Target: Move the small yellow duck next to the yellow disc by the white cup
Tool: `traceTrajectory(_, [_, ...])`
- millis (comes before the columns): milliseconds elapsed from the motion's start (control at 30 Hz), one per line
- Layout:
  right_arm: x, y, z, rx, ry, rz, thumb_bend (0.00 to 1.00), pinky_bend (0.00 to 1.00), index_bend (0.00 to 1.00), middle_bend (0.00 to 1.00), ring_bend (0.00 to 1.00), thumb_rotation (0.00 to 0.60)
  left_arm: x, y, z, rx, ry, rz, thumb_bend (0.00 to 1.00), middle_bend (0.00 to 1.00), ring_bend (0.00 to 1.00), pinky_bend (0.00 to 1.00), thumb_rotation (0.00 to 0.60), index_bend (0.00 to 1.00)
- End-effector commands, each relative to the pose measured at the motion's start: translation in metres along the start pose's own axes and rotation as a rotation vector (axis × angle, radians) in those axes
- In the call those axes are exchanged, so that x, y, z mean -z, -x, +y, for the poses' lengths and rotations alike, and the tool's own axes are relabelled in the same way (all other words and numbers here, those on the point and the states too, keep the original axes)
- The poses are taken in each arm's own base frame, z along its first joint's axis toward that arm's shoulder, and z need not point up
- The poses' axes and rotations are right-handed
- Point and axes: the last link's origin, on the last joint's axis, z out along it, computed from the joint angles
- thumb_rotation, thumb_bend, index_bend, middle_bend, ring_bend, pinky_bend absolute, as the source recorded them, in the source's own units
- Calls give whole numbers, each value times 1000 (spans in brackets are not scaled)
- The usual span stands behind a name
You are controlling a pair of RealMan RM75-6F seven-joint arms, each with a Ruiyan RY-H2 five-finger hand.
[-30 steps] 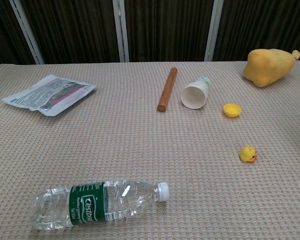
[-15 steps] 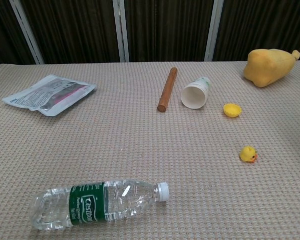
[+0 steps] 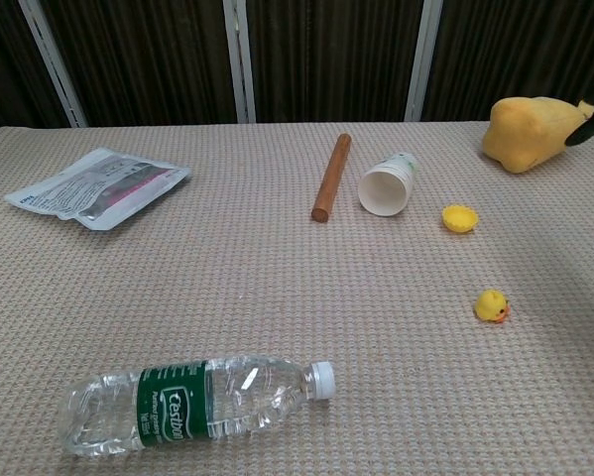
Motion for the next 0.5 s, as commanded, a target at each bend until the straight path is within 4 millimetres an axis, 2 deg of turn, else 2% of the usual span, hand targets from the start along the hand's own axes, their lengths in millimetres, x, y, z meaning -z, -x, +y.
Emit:
traceTrajectory(33, [-8, 18, -17, -23, 3, -50, 55, 0, 235, 0, 0, 600, 0, 0, 0, 2, 2, -1, 0, 0, 0, 197, 600, 0])
traceTrajectory(267, [-8, 50, -38, -84, 20, -132, 69, 0, 273, 0, 0, 600, -1, 0, 1, 8, 6, -1, 0, 0, 0, 197, 600, 0])
traceTrajectory(500, [-9, 69, -52, -102, 28, -181, 71, 0, 298, 0, 0, 600, -1, 0, 1, 9, 4, -3, 0, 0, 0, 197, 600, 0])
